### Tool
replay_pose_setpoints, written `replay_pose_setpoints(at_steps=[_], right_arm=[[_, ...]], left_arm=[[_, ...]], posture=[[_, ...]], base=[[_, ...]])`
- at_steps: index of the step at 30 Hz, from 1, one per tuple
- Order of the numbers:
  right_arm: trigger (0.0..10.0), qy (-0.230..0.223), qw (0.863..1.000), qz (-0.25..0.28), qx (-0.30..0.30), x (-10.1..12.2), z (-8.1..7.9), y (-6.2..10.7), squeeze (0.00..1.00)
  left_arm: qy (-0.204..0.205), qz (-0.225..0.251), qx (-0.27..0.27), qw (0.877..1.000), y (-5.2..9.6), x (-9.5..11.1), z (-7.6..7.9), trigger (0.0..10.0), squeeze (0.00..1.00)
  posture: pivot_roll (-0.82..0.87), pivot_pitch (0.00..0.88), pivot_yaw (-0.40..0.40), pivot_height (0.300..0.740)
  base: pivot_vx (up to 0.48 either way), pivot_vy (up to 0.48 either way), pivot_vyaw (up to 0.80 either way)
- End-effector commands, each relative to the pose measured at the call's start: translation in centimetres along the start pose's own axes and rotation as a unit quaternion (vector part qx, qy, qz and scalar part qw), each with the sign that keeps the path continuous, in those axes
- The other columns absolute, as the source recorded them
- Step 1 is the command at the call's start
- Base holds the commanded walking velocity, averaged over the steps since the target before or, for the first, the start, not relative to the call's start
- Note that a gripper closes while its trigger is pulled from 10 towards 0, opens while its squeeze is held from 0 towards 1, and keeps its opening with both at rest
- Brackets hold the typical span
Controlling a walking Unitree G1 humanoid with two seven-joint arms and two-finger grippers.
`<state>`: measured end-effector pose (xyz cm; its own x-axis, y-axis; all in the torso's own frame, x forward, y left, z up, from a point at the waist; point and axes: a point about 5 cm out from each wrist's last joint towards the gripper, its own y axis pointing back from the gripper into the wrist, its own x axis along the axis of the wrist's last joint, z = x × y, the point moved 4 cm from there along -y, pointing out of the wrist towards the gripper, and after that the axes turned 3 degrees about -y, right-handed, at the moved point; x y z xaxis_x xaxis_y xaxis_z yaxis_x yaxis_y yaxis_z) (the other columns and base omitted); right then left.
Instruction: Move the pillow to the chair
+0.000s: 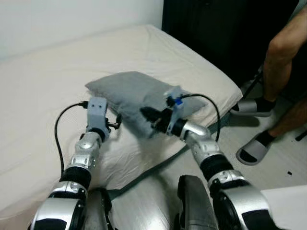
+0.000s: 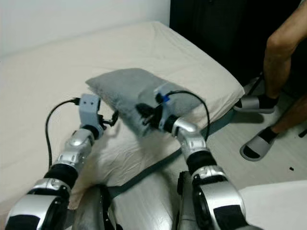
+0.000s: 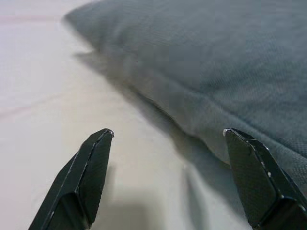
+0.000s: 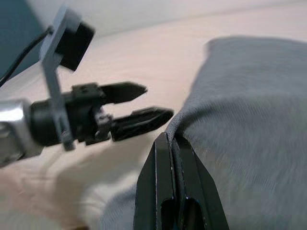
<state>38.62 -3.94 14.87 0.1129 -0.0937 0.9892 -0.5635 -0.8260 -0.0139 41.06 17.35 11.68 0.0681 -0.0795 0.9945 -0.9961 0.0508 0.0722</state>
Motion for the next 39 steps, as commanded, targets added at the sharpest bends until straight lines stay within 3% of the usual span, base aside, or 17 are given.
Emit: replay_pose_setpoints(at_steps=[1, 2, 6, 9, 13, 14, 16, 17, 19, 20, 23, 27, 32, 33, 35, 37, 39], right_arm=[[0.0, 0.009, 1.0, 0.006, 0.016, 0.3, -0.5, -0.2, 0.0], [0.0, 0.009, 1.0, 0.006, 0.016, 0.3, -0.5, -0.2, 0.0], [0.0, 0.095, 0.989, -0.102, -0.046, -3.2, 1.0, 0.7, 0.0], [0.0, 0.086, 0.988, -0.116, -0.05, -4.1, 1.0, 1.3, 0.0], [0.0, 0.097, 0.986, -0.127, -0.053, -4.4, 1.2, 1.7, 0.0], [2.7, 0.116, 0.982, -0.138, -0.063, -4.6, 1.5, 1.9, 0.0], [2.7, 0.116, 0.982, -0.138, -0.063, -4.6, 1.5, 1.9, 0.0], [10.0, 0.138, 0.976, -0.15, -0.078, -4.8, 2.0, 2.2, 0.0], [10.0, 0.152, 0.969, -0.166, -0.101, -5.0, 2.7, 2.7, 0.0], [10.0, 0.157, 0.963, -0.172, -0.135, -5.0, 3.7, 3.3, 1.0], [10.0, 0.141, 0.961, -0.159, -0.175, -4.4, 5.0, 4.0, 1.0], [10.0, 0.129, 0.963, -0.079, -0.222, -1.7, 6.1, 4.5, 1.0], [10.0, 0.098, 0.957, -0.035, -0.269, -0.4, 7.2, 5.2, 1.0], [10.0, 0.048, 0.932, 0.018, -0.359, 1.0, 9.4, 7.4, 1.0], [10.0, 0.048, 0.932, 0.018, -0.359, 1.0, 9.4, 7.4, 1.0], [10.0, 0.007, 0.91, 0.043, -0.412, 1.4, 10.9, 9.1, 1.0], [10.0, -0.016, 0.902, 0.047, -0.429, 1.3, 11.4, 9.7, 1.0]], left_arm=[[0.004, -0.011, 0.002, 1.0, 0.2, -0.7, -0.2, 10.0, 0.0], [0.004, -0.011, 0.002, 1.0, 0.2, -0.7, -0.2, 10.0, 0.0], [0.008, -0.033, -0.027, 0.999, 0.3, -1.6, 1.2, 10.0, 0.0], [0.024, -0.078, -0.081, 0.993, 0.6, -3.2, 3.3, 10.0, 0.0], [0.022, -0.094, -0.107, 0.99, 0.8, -3.8, 4.2, 10.0, 0.0], [0.019, -0.094, -0.107, 0.99, 0.8, -3.7, 4.3, 10.0, 0.0], [0.019, -0.094, -0.107, 0.99, 0.8, -3.7, 4.3, 10.0, 0.0], [0.019, -0.094, -0.105, 0.99, 0.7, -3.6, 4.2, 10.0, 0.0], [0.017, -0.092, -0.1, 0.991, 0.6, -3.5, 4.1, 10.0, 0.0], [0.018, -0.089, -0.092, 0.992, 0.5, -3.4, 3.8, 10.0, 0.0], [0.021, -0.084, -0.078, 0.993, 0.4, -3.0, 3.1, 10.0, 0.0], [0.035, -0.084, -0.075, 0.993, 0.4, -2.8, 2.5, 10.0, 0.0], [0.033, -0.086, -0.078, 0.993, 0.4, -2.9, 2.5, 10.0, 0.0], [0.033, -0.087, -0.079, 0.992, 0.5, -3.0, 2.5, 10.0, 0.0], [0.033, -0.087, -0.079, 0.992, 0.5, -3.0, 2.5, 10.0, 0.0], [0.034, -0.088, -0.081, 0.992, 0.5, -3.0, 2.6, 10.0, 0.0], [0.034, -0.088, -0.083, 0.992, 0.5, -3.0, 2.7, 10.0, 0.0]], posture=[[0.0, 0.143, 0.008, 0.538], [0.0, 0.143, 0.008, 0.538], [0.0, 0.137, 0.002, 0.538], [0.0, 0.136, -0.001, 0.538], [-0.01, 0.137, 0.003, 0.538], [-0.01, 0.14, 0.003, 0.538], [-0.01, 0.14, 0.003, 0.538], [-0.01, 0.14, 0.003, 0.538], [-0.01, 0.145, 0.001, 0.538], [-0.01, 0.147, 0.0, 0.538], [-0.01, 0.151, -0.003, 0.538], [-0.01, 0.154, -0.006, 0.538], [0.0, 0.155, -0.006, 0.538], [-0.01, 0.158, -0.003, 0.538], [-0.01, 0.158, -0.003, 0.538], [-0.01, 0.158, -0.002, 0.538], [-0.01, 0.16, 0.004, 0.538]], base=[[0.0, 0.0, 0.0], [0.0, 0.0, 0.0], [0.0, 0.0, 0.0], [0.0, 0.0, 0.0], [0.0, 0.0, 0.0], [0.0, 0.0, 0.0], [0.0, 0.0, 0.0], [0.0, 0.0, 0.0], [0.0, 0.0, 0.0], [0.0, 0.0, 0.0], [0.0, 0.0, 0.0], [0.0, 0.0, 0.0], [0.0, 0.0, 0.0], [0.0, 0.0, 0.0], [0.0, 0.0, 0.0], [0.0, 0.0, 0.0], [0.0, 0.0, 0.0]])
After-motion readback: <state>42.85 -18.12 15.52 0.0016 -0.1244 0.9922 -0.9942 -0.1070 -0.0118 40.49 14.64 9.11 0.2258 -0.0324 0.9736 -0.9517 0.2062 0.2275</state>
